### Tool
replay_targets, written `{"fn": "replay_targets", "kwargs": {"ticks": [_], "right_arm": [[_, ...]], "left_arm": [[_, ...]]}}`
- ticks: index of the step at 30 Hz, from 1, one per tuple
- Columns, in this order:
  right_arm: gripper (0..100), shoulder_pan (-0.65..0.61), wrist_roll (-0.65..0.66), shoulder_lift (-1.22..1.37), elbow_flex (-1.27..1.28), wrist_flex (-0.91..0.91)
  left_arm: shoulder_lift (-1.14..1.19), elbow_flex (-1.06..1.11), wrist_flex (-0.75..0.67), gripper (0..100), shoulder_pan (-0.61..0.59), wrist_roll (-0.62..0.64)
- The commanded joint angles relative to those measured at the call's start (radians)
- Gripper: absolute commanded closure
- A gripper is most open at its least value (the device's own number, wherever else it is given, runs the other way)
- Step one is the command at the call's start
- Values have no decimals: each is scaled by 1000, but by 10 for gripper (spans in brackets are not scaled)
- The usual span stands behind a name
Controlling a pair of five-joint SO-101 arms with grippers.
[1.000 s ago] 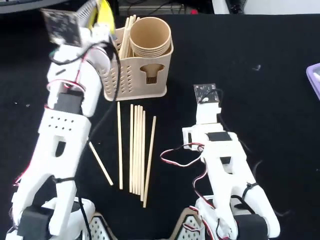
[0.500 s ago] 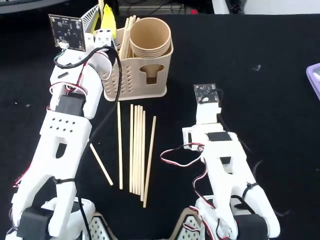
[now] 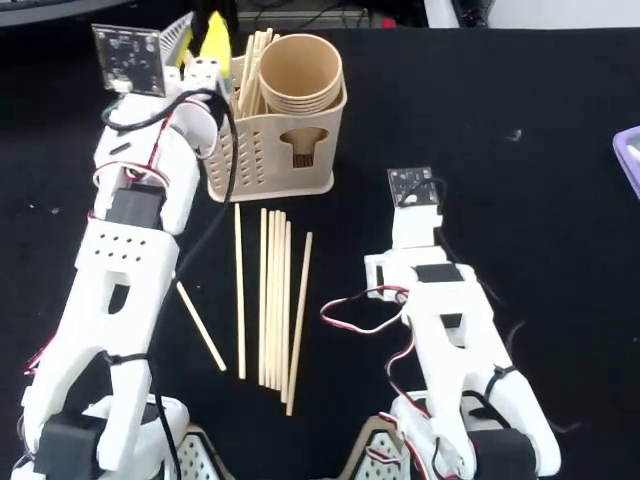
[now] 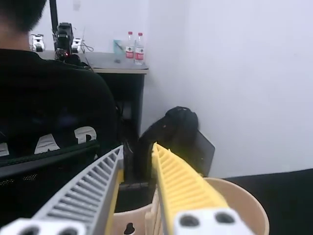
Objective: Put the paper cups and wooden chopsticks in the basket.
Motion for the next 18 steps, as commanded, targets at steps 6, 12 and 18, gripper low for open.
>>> {"fn": "replay_targets", "kwargs": {"ticks": [6,12,18], "right_arm": [[838,9,5,-39,-7,-20],[838,9,5,-39,-7,-20],[838,9,5,-39,-7,-20]], "left_arm": [[-34,-120,9,916,-90,3],[-172,-131,138,931,-188,86],[-276,-208,588,785,-254,189]]}}
